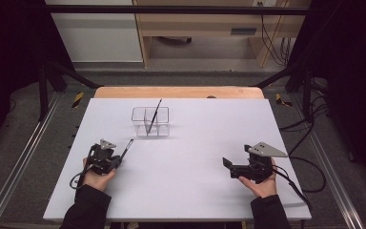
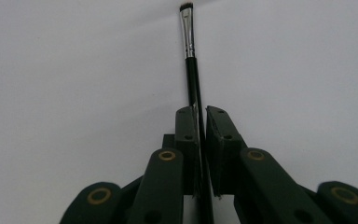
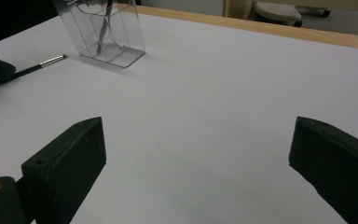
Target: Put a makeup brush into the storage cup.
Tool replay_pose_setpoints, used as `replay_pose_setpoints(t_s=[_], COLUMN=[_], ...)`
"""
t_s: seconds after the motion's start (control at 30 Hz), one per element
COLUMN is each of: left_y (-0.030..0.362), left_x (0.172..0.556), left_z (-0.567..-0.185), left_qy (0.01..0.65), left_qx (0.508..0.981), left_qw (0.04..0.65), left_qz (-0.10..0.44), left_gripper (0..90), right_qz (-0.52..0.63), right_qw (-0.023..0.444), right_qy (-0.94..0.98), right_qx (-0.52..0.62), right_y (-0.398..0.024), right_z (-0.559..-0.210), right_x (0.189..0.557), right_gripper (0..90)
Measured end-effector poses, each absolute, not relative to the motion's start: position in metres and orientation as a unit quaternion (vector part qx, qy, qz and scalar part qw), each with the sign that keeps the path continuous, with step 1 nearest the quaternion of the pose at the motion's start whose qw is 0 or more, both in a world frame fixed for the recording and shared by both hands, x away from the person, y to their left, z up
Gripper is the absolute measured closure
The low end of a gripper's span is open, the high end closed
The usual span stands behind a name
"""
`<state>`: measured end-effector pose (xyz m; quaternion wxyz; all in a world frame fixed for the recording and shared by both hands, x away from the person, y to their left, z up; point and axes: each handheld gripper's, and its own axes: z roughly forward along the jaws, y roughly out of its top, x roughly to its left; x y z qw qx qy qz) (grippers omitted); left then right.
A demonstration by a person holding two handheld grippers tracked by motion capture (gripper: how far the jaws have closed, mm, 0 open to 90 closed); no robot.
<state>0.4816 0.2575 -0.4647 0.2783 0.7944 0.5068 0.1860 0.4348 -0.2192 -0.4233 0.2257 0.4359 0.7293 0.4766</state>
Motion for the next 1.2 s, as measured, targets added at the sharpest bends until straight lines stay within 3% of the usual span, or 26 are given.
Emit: replay_pose_setpoints(t_s=[0.07, 0.6, 0.87, 1.2], left_y=[0.257, 0.253, 0.252, 0.247], left_x=[0.481, 0.494, 0.508, 0.524], left_z=[-0.463, -0.443, -0.438, -0.444], left_qy=[0.504, 0.487, 0.481, 0.478], left_qx=[0.795, 0.805, 0.819, 0.832], left_qw=[0.279, 0.283, 0.258, 0.236], left_qz=[0.19, 0.187, 0.177, 0.156], left_gripper=[81.4, 45.8, 40.4, 41.2], right_qz=[0.477, 0.48, 0.48, 0.479], right_qw=[0.226, 0.225, 0.225, 0.224], right_qy=[0.729, 0.727, 0.727, 0.728], right_qx=[0.436, 0.437, 0.437, 0.436], right_y=[-0.219, -0.221, -0.222, -0.222], right_z=[-0.423, -0.421, -0.42, -0.42], right_x=[0.435, 0.435, 0.436, 0.436], right_gripper=[4.4, 4.4, 4.6, 4.7])
